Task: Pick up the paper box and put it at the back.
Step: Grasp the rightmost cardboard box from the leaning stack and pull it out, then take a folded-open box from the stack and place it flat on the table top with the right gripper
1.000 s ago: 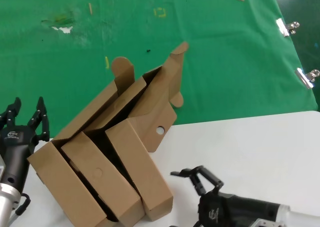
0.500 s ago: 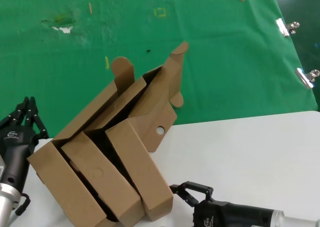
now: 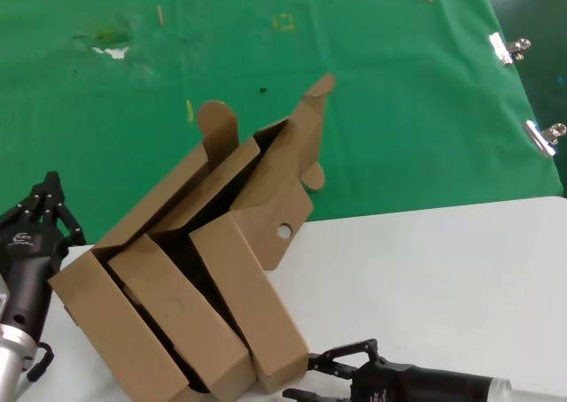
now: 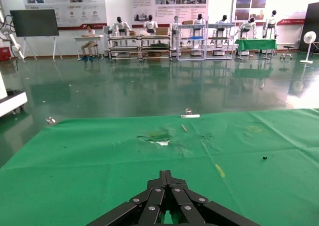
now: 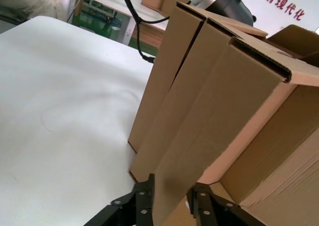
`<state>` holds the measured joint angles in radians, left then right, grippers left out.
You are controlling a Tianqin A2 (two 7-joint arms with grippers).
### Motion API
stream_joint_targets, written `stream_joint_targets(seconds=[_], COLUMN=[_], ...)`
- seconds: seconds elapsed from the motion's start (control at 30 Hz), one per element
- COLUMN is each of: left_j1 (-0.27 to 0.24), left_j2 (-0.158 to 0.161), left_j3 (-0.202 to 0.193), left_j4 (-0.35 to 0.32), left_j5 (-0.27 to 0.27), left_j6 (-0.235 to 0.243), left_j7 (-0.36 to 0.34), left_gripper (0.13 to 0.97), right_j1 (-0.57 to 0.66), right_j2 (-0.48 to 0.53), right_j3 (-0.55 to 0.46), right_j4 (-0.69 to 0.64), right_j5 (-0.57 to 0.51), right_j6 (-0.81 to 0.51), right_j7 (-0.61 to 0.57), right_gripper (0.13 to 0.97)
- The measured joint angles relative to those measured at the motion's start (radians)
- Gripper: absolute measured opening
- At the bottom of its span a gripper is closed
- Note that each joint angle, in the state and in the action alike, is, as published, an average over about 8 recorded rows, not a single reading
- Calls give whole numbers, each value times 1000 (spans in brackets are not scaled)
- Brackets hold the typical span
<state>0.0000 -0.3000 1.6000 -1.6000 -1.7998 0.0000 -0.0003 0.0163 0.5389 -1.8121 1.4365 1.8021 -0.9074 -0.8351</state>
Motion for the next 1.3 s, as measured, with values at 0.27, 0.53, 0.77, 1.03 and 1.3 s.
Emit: stream_joint_targets(seconds=[0.27, 0.53, 0.77, 1.03, 1.3], left_j1=[0, 0, 0, 0, 0], left_j2=[0, 0, 0, 0, 0], left_j3=[0, 0, 0, 0, 0], left_j4=[0, 0, 0, 0, 0], left_j5=[0, 0, 0, 0, 0], left_j6=[0, 0, 0, 0, 0], left_j7=[0, 0, 0, 0, 0], left_gripper=[140, 140, 140, 140, 140], right_j1=[-12, -59, -140, -242, -141], right_j2=[-8, -5, 39, 123, 80], right_j3=[15, 58, 120, 240, 380], right_j4=[-10, 37, 130, 294, 374], right_j5=[14, 33, 23, -123, -479], right_j6=[22, 69, 150, 309, 261], right_j7=[12, 54, 138, 393, 767], right_gripper=[254, 163, 144, 138, 138])
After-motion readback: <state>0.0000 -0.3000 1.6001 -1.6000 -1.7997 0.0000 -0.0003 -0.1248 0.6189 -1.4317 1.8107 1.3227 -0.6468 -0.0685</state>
